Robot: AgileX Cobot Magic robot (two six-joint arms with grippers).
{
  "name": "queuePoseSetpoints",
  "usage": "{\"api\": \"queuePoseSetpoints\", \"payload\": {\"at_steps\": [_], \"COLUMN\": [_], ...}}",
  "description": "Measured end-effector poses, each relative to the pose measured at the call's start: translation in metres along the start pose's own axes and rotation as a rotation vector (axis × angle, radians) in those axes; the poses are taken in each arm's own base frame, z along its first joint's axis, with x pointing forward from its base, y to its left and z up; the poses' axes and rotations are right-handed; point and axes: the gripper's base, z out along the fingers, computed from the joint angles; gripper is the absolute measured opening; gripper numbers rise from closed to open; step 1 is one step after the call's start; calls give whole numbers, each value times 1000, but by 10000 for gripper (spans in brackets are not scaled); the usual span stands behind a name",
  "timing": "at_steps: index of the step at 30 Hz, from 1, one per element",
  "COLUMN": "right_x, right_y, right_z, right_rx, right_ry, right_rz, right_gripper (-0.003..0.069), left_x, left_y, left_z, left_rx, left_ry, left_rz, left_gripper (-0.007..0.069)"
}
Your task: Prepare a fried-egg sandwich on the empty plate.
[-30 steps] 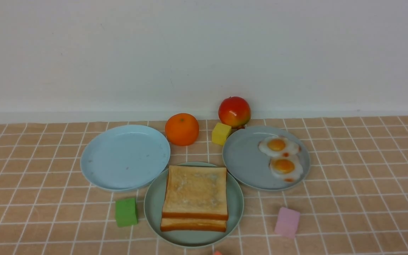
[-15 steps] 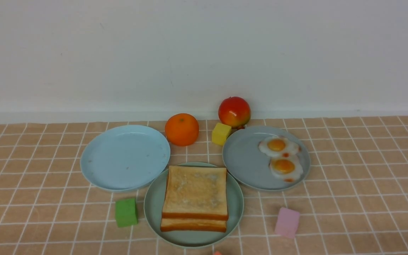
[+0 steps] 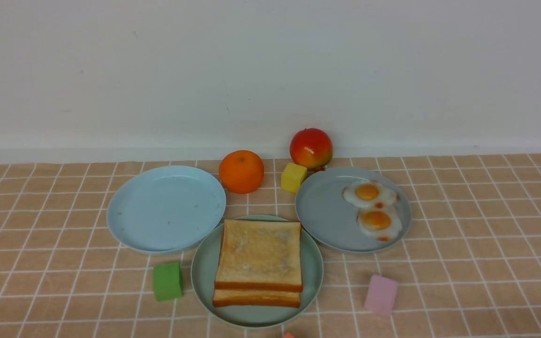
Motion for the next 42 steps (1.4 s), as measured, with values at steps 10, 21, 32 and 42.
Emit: {"api": "queuePoseSetpoints", "payload": {"at_steps": [10, 21, 32, 42], "right_x": [0, 0, 0, 0], "right_y": [0, 0, 0, 0], "right_z": [0, 0, 0, 0], "right_rx": [0, 0, 0, 1], "right_ry": [0, 0, 0, 0], "right_rz": [0, -1, -1, -2], "right_gripper": [212, 225, 238, 239], "left_x": [0, 0, 0, 0], "left_y": [0, 0, 0, 0], "left_z": [0, 0, 0, 0], "left_rx": [0, 0, 0, 0], "left_ry": [0, 0, 0, 0], "left_rz": [0, 0, 0, 0], "left_gripper": [39, 48, 60, 71]}}
